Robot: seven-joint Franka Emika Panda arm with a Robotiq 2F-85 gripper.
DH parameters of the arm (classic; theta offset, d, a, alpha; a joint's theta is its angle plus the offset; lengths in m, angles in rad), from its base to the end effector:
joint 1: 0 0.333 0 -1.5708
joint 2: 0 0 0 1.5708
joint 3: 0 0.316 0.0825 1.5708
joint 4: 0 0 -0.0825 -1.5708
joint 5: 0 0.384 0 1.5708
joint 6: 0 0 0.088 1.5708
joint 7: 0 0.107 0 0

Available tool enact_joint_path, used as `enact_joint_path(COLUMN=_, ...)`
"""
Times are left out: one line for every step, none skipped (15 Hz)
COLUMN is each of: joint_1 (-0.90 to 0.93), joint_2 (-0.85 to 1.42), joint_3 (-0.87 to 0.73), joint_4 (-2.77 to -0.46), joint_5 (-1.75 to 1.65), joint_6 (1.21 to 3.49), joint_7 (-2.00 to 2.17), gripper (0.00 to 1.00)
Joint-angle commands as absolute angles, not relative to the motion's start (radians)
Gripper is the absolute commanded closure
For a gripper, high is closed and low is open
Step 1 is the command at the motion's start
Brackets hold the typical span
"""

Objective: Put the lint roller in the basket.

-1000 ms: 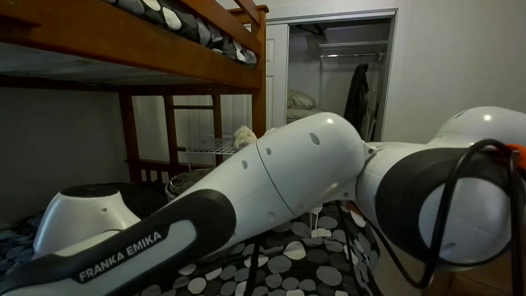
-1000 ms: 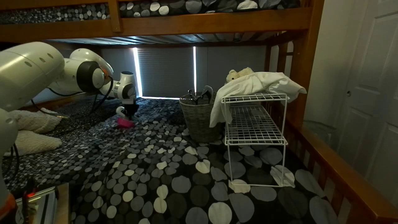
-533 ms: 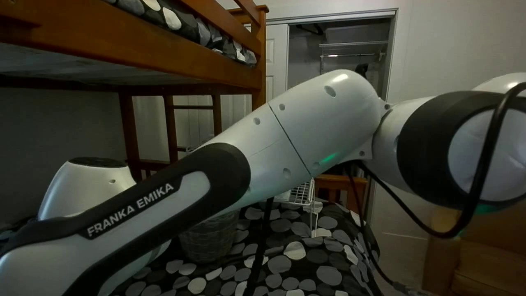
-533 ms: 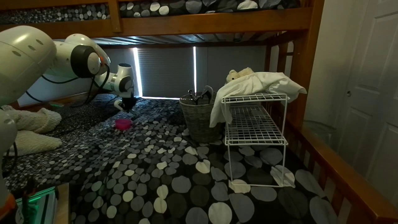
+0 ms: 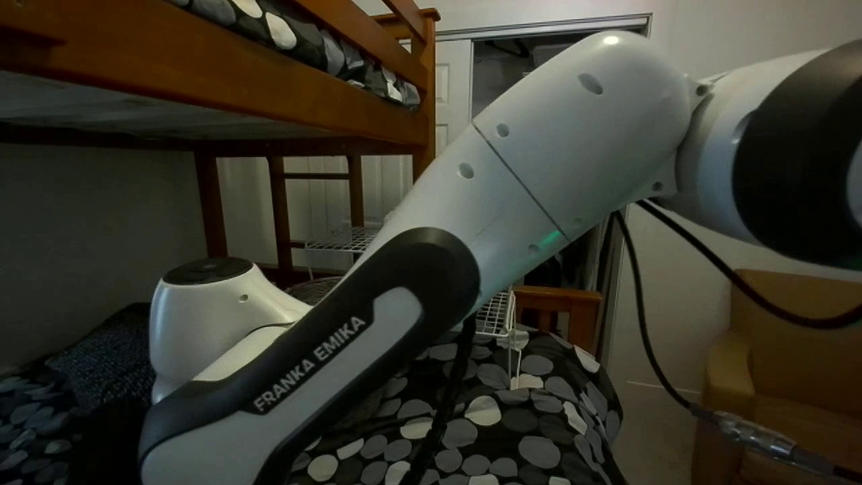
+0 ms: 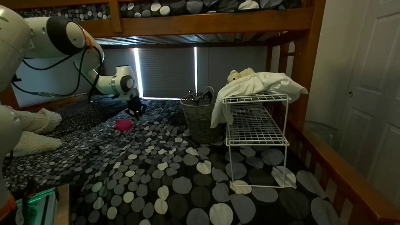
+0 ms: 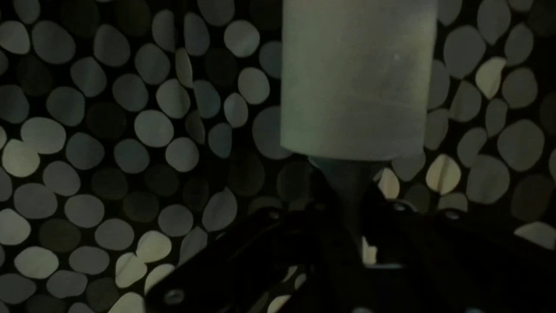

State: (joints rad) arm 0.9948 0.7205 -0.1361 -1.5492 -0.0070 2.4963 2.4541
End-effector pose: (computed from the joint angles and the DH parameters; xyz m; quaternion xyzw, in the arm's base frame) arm 0.4624 0.5619 0.2513 -0.7102 0.6930 -0.0349 0.1193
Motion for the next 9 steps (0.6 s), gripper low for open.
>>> enact_joint_path(joint_1=1.133, joint_2=0.556, joint_3=-0.286, joint_4=-1.792, joint_5=-0.113, joint_6=2.522, joint_7=2.701, gripper=0.95)
enact_joint_path(joint_1=1.17, joint_2=0.529, joint_3=-0.328, joint_4=-1.84, joint_5=-0.15, joint_6=2.513, joint_7=2.765, gripper=0.95)
enact_joint_path(joint_1=1.046, joint_2=0.627, joint_3=-0.201, joint_4=-1.682, joint_5=-0.138, joint_6=2.492, joint_7=2.669, gripper=0.8)
enact_joint_path(joint_1=1.071, joint_2=0.596, joint_3=-0.228, joint_4=-1.728, joint_5=-0.164, joint_6=2.492, joint_7=2.718, gripper=0.8)
enact_joint_path(joint_1=1.084, joint_2=0.574, joint_3=-0.241, joint_4=-1.761, joint_5=-0.175, joint_6=2.491, joint_7=2.741, gripper=0.8)
enact_joint_path(joint_1=1.089, joint_2=0.559, joint_3=-0.246, joint_4=-1.781, joint_5=-0.178, joint_6=2.492, joint_7=2.744, gripper=0.95)
enact_joint_path(joint_1=1.09, joint_2=0.544, joint_3=-0.254, joint_4=-1.805, joint_5=-0.209, joint_6=2.51, joint_7=2.743, gripper=0.95)
enact_joint_path(joint_1=1.079, joint_2=0.506, joint_3=-0.254, joint_4=-1.867, joint_5=-0.279, joint_6=2.575, joint_7=2.684, gripper=0.95)
enact_joint_path(joint_1=1.078, joint_2=0.476, joint_3=-0.269, joint_4=-1.91, joint_5=-0.35, joint_6=2.595, joint_7=2.659, gripper=0.95)
